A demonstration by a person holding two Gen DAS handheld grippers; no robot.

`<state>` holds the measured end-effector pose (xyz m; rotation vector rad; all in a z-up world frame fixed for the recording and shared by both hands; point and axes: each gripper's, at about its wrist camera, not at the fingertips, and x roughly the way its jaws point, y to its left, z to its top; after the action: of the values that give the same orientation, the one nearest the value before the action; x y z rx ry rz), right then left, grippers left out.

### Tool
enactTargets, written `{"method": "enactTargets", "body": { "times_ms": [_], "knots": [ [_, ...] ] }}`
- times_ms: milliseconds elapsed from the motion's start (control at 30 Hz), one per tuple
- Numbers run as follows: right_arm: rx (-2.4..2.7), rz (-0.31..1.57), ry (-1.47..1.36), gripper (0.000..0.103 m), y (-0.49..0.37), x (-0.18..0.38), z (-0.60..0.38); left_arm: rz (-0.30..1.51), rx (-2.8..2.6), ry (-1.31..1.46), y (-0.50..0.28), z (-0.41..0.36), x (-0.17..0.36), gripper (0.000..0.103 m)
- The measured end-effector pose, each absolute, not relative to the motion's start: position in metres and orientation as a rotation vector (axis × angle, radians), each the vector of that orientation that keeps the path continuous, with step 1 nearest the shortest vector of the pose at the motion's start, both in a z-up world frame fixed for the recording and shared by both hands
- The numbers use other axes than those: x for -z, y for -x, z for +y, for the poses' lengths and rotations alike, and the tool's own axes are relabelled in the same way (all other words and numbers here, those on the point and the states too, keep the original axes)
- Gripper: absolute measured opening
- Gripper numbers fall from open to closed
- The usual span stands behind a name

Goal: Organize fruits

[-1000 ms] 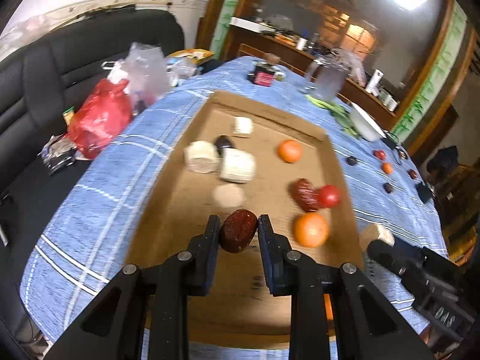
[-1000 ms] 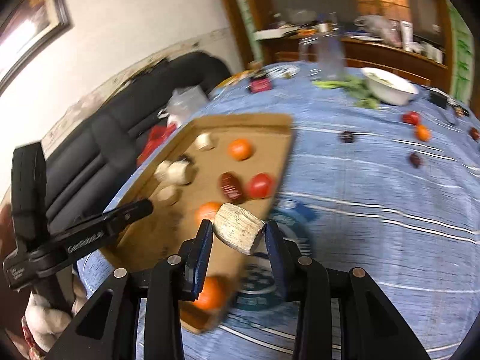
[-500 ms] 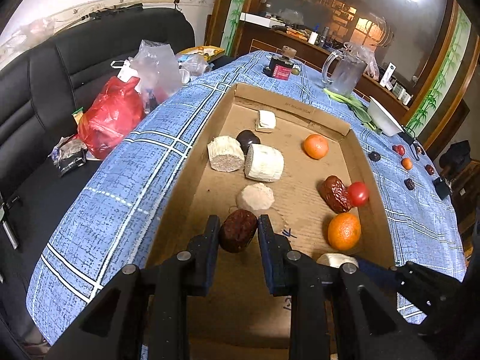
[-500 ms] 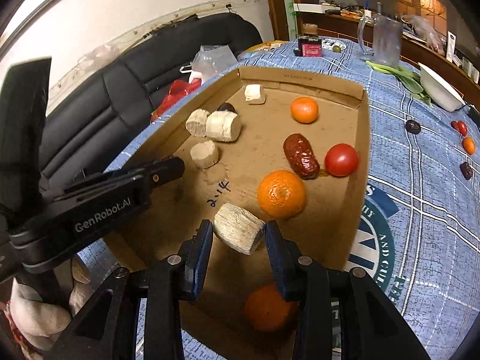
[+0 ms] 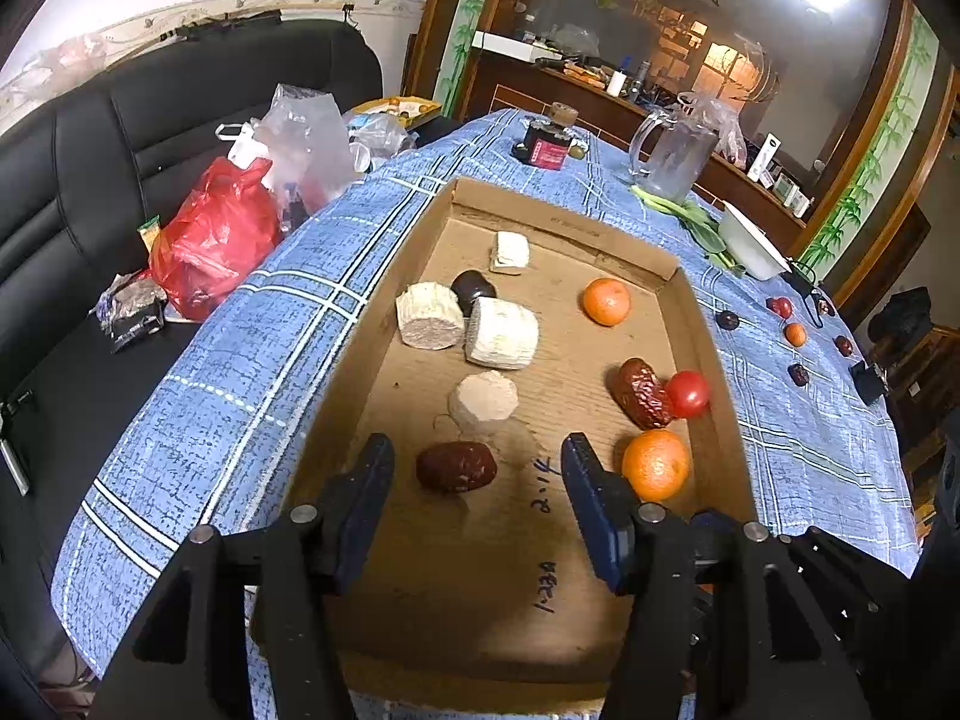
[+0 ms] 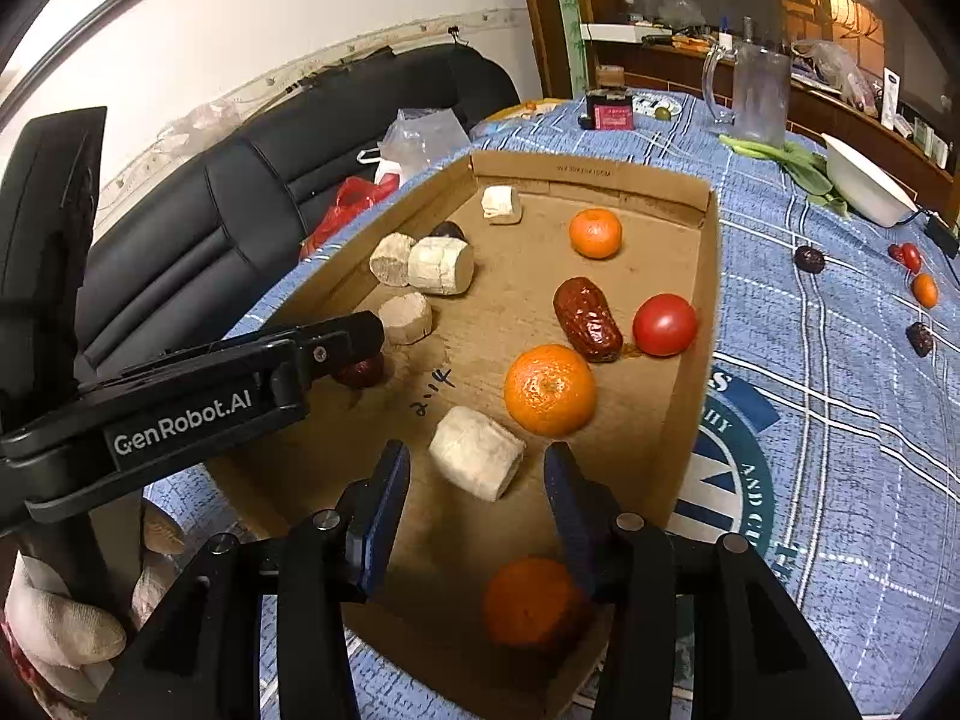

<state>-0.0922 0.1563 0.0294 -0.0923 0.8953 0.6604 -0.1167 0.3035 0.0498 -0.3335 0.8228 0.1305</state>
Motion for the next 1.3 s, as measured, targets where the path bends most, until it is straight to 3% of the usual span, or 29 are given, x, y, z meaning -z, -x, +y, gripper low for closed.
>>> {"method": "enactTargets", "body": {
  "times_ms": [167,333,467,567,800,967,1300],
  "knots": [
    [-0.644,0.84,0.068,0.062,0.106,-0.041,0.139,0.778,-0.169,0.284,0.127,0.291,-0.065,0.07],
    [-0.606,0.789,0.061,0.062,0.119,-0.048,0.12,0.628,-0.34,0.218,0.153,0.274,-0.09,0.092],
    [-0.577,0.764,0.052,0.066,0.129,-0.05,0.104,0.471,-0.445,0.224,0.184,0.265,-0.114,0.102],
    [-0.571,0.759,0.034,0.067,0.135,-0.05,0.094,0.415,-0.459,0.26,0.197,0.266,-0.12,0.103],
    [-0.506,0.745,0.014,0.068,0.142,-0.049,0.076,0.492,-0.434,0.203,0.197,0.246,-0.113,0.103],
    [-0.456,0.717,0.01,0.075,0.145,-0.052,0.064,0.531,-0.379,0.133,0.203,0.221,-0.101,0.103],
    [-0.431,0.717,0.005,0.075,0.149,-0.047,0.054,0.552,-0.374,0.069,0.204,0.202,-0.094,0.103]
  ]
}}
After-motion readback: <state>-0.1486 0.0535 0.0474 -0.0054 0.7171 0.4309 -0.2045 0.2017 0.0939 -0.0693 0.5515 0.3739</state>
